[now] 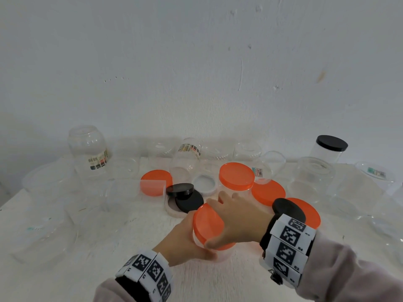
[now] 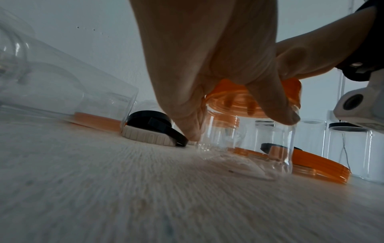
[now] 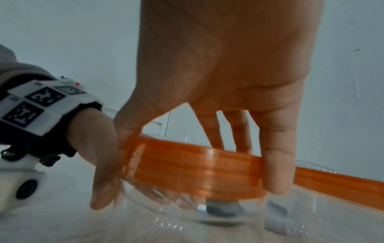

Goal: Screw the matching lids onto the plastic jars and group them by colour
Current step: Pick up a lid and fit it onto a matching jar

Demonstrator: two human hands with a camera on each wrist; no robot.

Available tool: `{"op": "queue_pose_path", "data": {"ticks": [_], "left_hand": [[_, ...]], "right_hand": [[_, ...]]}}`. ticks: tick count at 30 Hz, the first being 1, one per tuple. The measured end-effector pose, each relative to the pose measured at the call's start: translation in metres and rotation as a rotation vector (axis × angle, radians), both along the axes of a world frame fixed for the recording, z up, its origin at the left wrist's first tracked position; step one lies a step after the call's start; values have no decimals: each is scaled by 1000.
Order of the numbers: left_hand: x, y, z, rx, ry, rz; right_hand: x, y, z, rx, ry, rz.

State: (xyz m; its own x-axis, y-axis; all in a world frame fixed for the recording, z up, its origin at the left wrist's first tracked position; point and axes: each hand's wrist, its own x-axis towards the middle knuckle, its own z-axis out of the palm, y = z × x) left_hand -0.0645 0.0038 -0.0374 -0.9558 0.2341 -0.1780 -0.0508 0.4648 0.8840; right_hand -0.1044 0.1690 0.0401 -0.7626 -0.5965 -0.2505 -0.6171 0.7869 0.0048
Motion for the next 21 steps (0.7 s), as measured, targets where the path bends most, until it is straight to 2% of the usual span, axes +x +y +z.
{"op": "queue_pose_path", "data": {"ticks": [5, 10, 13, 17, 21], "left_hand": [[-1, -2, -1, 16, -9, -16], [0, -2, 1, 27, -6, -28], [2, -8, 2, 49, 8, -32], [2, -22, 3, 57, 26, -38], [3, -34, 8, 38, 32, -35]], "right_hand": [[1, 6, -9, -60, 45, 1], [-14, 13, -5, -148, -138, 7], [-33, 11, 2, -326, -190, -70], [-64, 3, 6, -529, -98, -171], [-95, -14, 5, -623, -35, -271]]}}
